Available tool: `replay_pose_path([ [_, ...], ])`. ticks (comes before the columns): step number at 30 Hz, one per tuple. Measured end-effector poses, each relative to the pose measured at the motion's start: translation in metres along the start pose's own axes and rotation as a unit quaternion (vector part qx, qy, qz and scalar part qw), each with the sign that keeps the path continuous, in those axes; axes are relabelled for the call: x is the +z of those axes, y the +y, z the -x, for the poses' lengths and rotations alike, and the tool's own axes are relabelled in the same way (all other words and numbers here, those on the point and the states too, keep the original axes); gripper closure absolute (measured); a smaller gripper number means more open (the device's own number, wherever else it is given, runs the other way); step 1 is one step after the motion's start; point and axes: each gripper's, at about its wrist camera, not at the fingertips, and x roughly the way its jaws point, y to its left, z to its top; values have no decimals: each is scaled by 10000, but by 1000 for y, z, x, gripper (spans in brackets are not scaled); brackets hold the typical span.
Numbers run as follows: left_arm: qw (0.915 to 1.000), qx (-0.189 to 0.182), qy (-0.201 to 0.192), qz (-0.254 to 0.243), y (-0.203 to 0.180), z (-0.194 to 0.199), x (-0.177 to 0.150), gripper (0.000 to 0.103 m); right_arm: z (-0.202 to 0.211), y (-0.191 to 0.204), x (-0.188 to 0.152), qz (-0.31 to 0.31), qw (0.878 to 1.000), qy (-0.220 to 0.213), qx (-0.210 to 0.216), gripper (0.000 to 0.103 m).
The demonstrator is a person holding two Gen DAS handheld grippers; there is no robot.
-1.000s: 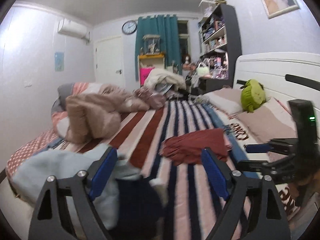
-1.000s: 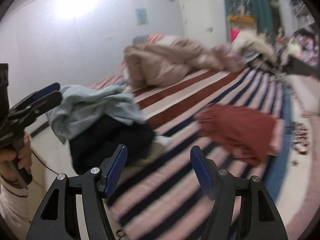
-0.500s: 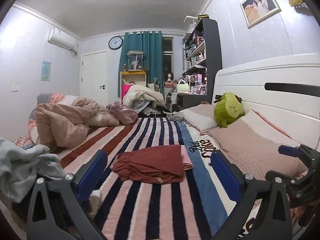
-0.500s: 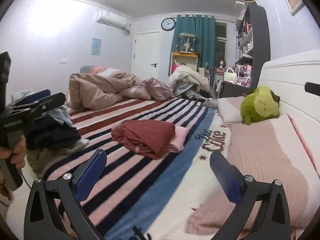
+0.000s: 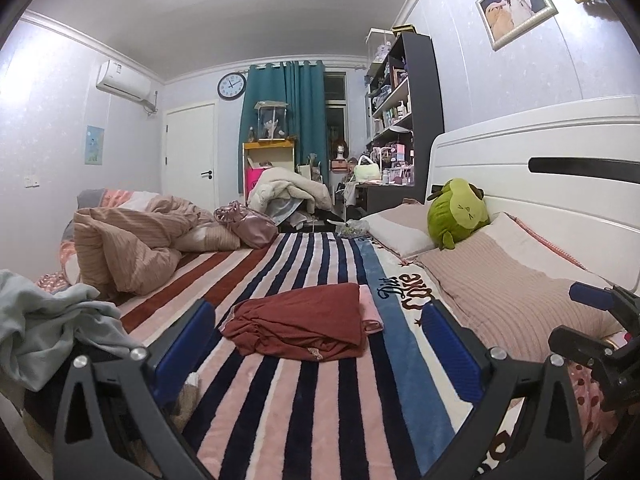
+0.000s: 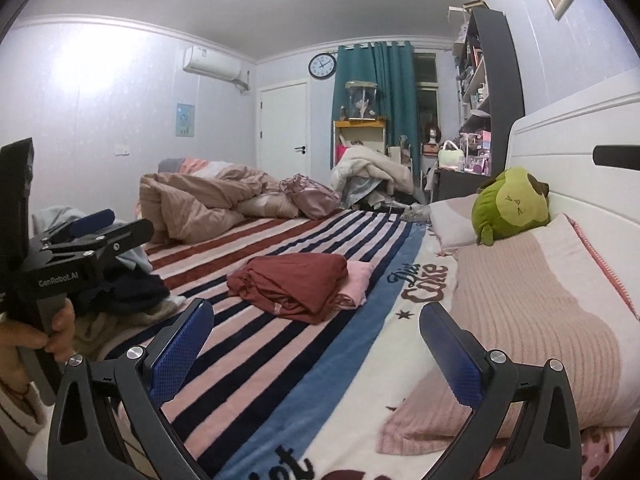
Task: Fold small clothes
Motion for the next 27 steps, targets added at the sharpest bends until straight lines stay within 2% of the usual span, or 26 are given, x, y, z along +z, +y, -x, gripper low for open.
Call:
replay_pose_path([
  [27, 9996, 281, 56, 60, 13, -4, -3, 1, 2, -3, 0, 17, 10000, -28, 63, 0],
])
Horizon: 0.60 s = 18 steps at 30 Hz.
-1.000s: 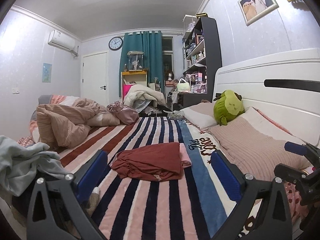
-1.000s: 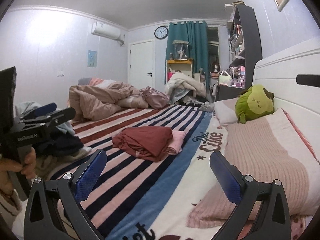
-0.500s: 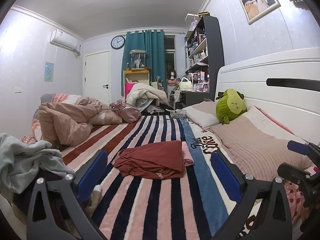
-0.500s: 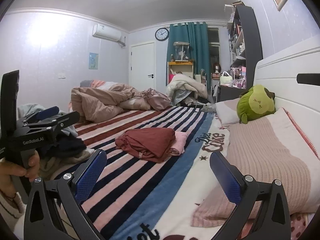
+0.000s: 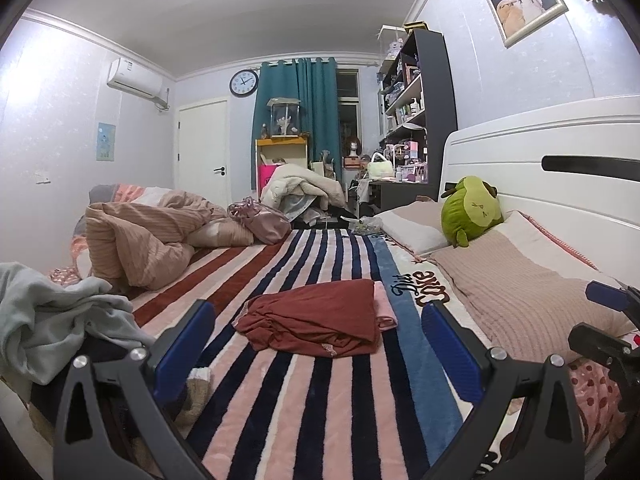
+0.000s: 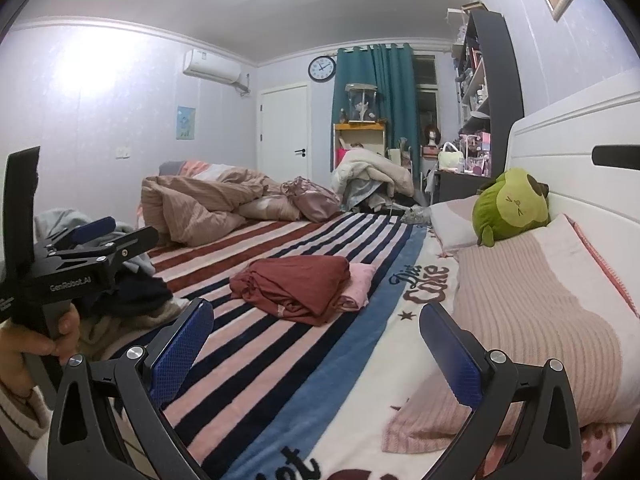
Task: Fold small clothes
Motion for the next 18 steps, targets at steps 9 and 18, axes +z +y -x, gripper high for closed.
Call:
replay_pose_path([
  [9, 10000, 9, -16, -8, -2, 1, -1, 1, 3, 3, 1, -25, 10000, -14, -53, 0],
  [18, 9999, -43, -18, -115, -6, 0, -3, 1, 4, 3, 0, -38, 10000, -19, -58, 0],
])
